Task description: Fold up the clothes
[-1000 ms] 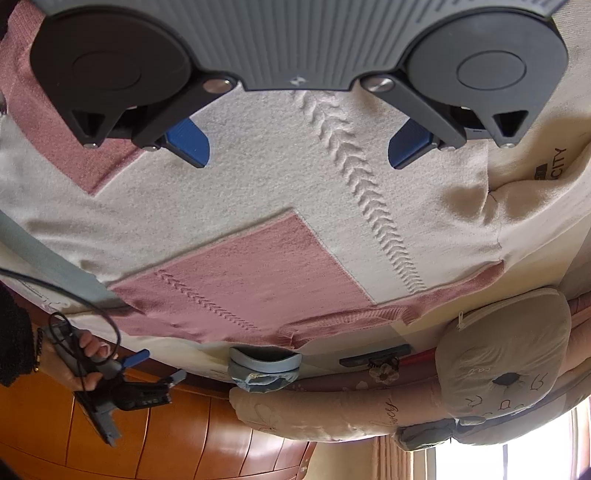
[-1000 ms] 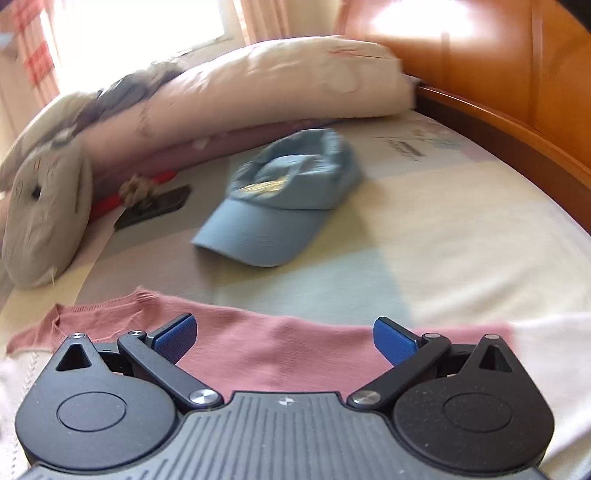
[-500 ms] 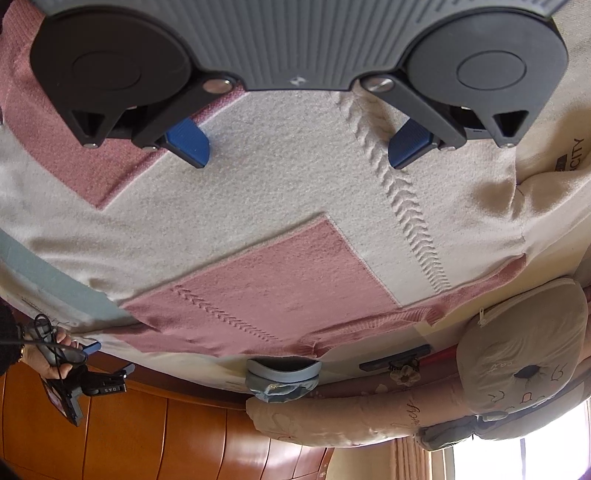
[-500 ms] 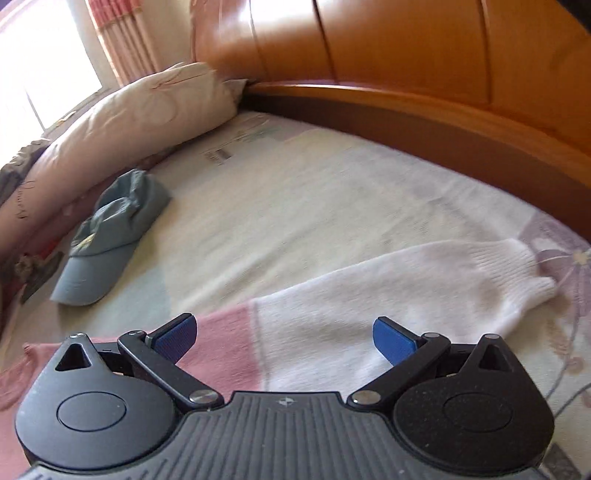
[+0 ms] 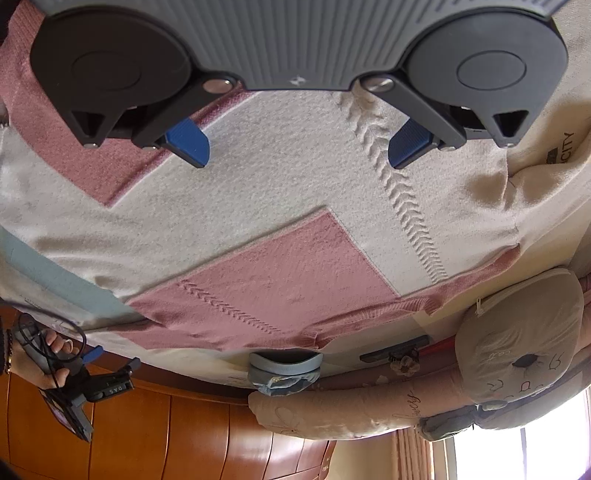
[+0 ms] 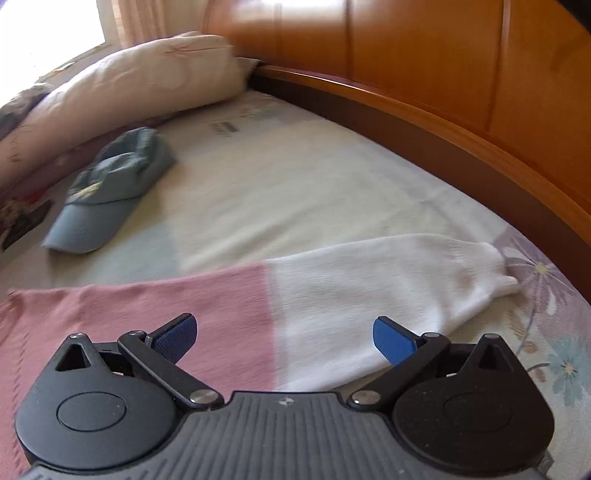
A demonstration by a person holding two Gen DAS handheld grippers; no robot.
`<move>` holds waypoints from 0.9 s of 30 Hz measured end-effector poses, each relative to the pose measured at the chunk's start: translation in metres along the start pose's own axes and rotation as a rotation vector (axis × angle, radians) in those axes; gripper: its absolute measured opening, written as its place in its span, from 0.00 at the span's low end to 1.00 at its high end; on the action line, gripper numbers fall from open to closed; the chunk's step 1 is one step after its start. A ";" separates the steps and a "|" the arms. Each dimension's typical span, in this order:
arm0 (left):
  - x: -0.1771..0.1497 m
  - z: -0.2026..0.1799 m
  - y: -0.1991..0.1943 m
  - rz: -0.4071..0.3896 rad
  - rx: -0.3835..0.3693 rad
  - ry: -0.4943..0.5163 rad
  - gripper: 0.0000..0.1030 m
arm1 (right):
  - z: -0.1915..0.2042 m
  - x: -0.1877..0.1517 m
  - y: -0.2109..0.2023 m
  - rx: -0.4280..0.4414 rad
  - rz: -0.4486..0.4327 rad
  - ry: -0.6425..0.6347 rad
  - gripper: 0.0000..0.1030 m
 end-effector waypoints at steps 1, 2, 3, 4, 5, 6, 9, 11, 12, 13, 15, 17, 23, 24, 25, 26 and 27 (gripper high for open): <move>0.000 -0.001 -0.002 -0.006 0.000 0.002 0.99 | 0.020 -0.006 -0.006 0.038 -0.002 -0.051 1.00; 0.001 -0.001 -0.004 -0.010 -0.003 0.001 0.99 | 0.039 -0.013 -0.013 0.075 -0.003 -0.102 1.00; 0.001 -0.001 -0.005 -0.015 -0.007 0.001 0.99 | 0.059 -0.020 -0.018 0.113 -0.003 -0.151 1.00; 0.001 -0.001 -0.007 -0.019 -0.011 0.001 0.99 | 0.078 -0.028 -0.021 0.149 0.004 -0.193 1.00; 0.002 -0.001 -0.008 -0.022 -0.014 -0.001 0.99 | 0.097 -0.036 -0.024 0.186 0.014 -0.231 1.00; 0.002 0.000 -0.009 -0.024 -0.013 -0.004 0.99 | 0.115 -0.043 -0.025 0.227 0.031 -0.255 1.00; 0.002 0.004 -0.013 -0.031 -0.008 -0.015 0.99 | 0.165 -0.064 -0.031 0.362 0.075 -0.305 1.00; 0.003 0.006 -0.015 -0.036 -0.004 -0.022 0.99 | 0.187 -0.073 -0.029 0.416 0.092 -0.321 1.00; 0.003 0.007 -0.015 -0.039 -0.007 -0.025 0.99 | 0.199 -0.078 -0.028 0.443 0.101 -0.329 1.00; 0.002 0.007 -0.015 -0.037 -0.010 -0.030 0.99 | 0.208 -0.082 -0.026 0.460 0.110 -0.336 1.00; 0.001 0.008 -0.012 -0.031 -0.014 -0.032 0.99 | 0.212 -0.087 -0.011 0.407 0.133 -0.330 1.00; 0.000 0.008 -0.010 -0.023 -0.016 -0.032 0.99 | 0.205 -0.091 0.003 0.325 0.142 -0.335 1.00; -0.004 0.011 0.002 0.004 -0.055 -0.078 0.99 | 0.173 -0.103 -0.008 0.350 0.140 -0.308 1.00; -0.005 0.011 0.004 0.013 -0.049 -0.076 0.99 | 0.169 -0.103 -0.014 0.352 0.141 -0.291 1.00; -0.006 0.010 0.006 0.022 -0.044 -0.074 0.99 | 0.165 -0.104 -0.019 0.355 0.142 -0.273 1.00; -0.006 0.009 0.007 0.024 -0.041 -0.072 0.99 | 0.162 -0.105 -0.025 0.359 0.142 -0.255 1.00; -0.006 0.008 0.008 0.026 -0.039 -0.069 0.99 | 0.162 -0.108 -0.032 0.377 0.142 -0.234 1.00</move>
Point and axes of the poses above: each gripper's, at about its wrist camera, not at the fingertips, and y roughly the way its jaws point, z to its left, x to its top, the point moved 7 cm from there along y, roughly the way its jaws point, and after that the axes turned 11 degrees about z, right-handed, at the moved point
